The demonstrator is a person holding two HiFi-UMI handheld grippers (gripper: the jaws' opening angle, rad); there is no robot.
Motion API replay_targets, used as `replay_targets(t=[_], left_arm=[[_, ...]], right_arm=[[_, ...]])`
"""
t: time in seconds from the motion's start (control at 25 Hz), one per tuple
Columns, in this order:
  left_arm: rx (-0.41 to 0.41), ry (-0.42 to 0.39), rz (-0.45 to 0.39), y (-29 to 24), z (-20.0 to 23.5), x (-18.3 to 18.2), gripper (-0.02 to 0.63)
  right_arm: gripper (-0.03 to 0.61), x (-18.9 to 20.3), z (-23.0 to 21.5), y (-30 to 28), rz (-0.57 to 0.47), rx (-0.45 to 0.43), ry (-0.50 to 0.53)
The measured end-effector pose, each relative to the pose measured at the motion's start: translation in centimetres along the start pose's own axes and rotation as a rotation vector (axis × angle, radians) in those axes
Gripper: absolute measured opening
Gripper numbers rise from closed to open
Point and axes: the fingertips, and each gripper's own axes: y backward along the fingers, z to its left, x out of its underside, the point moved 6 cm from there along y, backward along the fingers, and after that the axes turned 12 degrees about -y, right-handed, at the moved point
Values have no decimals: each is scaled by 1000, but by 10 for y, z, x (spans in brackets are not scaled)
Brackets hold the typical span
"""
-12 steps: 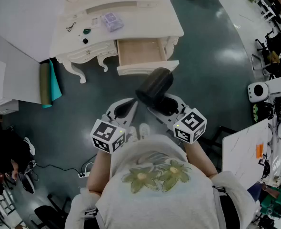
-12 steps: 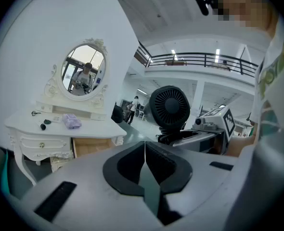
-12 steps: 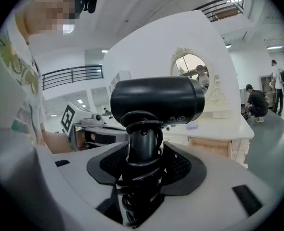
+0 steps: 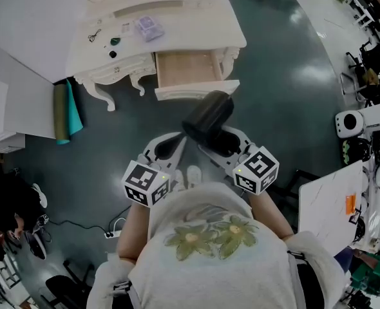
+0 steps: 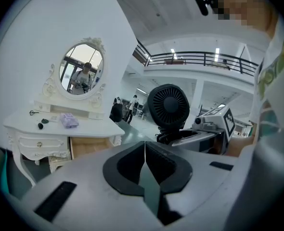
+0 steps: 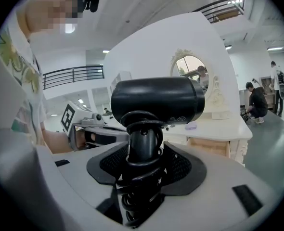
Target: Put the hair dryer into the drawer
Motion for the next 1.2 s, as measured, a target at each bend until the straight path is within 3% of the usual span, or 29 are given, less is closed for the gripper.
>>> replay_targets(t=[0.76,1.2], left_arm=[[-115,2,14,-37,14,-8,11],[-74,4,30,-61,61,-9,11]], right_arm=[[216,-12,-55,12,10,-90,-55],[216,-31,-80,-30,14,-71,-57]])
